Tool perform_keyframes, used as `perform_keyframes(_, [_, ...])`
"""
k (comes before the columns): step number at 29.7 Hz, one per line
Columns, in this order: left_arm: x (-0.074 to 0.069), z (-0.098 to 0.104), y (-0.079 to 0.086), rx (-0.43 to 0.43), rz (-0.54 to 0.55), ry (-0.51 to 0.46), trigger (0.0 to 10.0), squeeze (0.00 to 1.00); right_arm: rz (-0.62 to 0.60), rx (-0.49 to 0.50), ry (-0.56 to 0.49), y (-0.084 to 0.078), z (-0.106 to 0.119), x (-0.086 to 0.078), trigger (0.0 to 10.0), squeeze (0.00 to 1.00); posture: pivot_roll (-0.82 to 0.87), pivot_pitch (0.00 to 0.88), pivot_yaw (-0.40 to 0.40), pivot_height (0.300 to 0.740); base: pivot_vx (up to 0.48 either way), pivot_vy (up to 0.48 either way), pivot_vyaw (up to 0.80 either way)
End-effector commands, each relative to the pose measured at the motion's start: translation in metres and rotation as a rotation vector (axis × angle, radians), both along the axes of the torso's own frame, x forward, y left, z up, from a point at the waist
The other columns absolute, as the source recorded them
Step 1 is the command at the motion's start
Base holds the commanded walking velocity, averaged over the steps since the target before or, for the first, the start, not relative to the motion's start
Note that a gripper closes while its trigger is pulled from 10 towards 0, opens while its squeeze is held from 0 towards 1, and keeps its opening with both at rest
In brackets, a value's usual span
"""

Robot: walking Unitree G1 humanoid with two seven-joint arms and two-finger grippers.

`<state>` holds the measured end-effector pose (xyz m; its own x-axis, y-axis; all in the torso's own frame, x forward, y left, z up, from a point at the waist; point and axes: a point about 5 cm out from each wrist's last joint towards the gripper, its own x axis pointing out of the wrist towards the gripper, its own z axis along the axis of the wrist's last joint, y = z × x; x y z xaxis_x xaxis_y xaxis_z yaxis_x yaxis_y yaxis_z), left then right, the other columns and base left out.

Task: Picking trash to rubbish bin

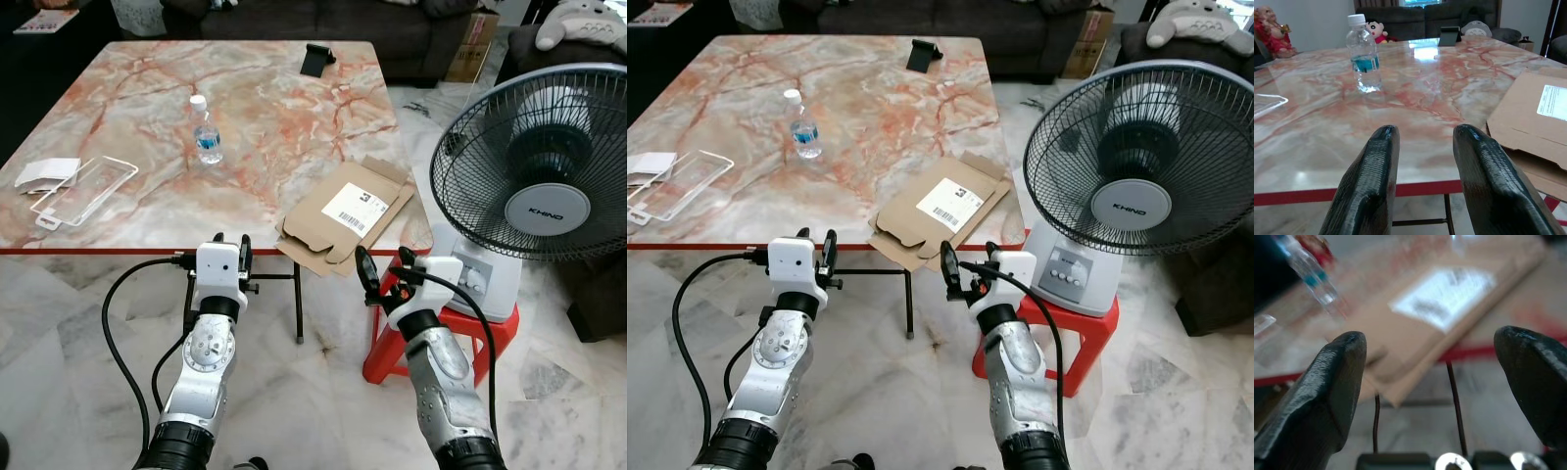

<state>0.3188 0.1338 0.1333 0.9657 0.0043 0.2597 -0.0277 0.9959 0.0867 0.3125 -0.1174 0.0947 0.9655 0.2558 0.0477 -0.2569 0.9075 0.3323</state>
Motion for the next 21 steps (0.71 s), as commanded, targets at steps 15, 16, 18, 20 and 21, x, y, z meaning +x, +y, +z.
perform_keyframes(15, [0.001,-0.002,-0.001,-0.004,-0.021,0.013,10.0,0.0,-0.003,0.31,0.233,0.018,-0.002,0.013,10.0,0.0,0.07,0.169,-0.026,0.74,0.0,0.0,0.0])
perform_keyframes(16, [0.0,-0.002,-0.001,-0.003,-0.023,0.015,10.0,0.0,0.009,0.326,0.242,0.019,-0.001,0.013,10.0,0.0,0.07,0.171,-0.027,0.74,0.0,0.0,0.0])
perform_keyframes(18, [0.0,-0.003,-0.001,-0.003,-0.027,0.018,10.0,0.0,0.024,0.335,0.252,0.02,-0.002,0.013,10.0,0.0,0.07,0.172,-0.027,0.74,0.0,0.0,0.0])
perform_keyframes(20, [0.0,-0.003,-0.001,-0.003,-0.029,0.021,10.0,0.0,0.038,0.33,0.259,0.021,-0.002,0.013,10.0,0.0,0.07,0.175,-0.027,0.74,0.0,0.0,0.0])
perform_keyframes(21, [0.0,-0.003,-0.001,-0.003,-0.029,0.022,10.0,0.0,0.04,0.333,0.261,0.021,-0.002,0.013,10.0,0.0,0.07,0.178,-0.027,0.74,0.0,0.0,0.0])
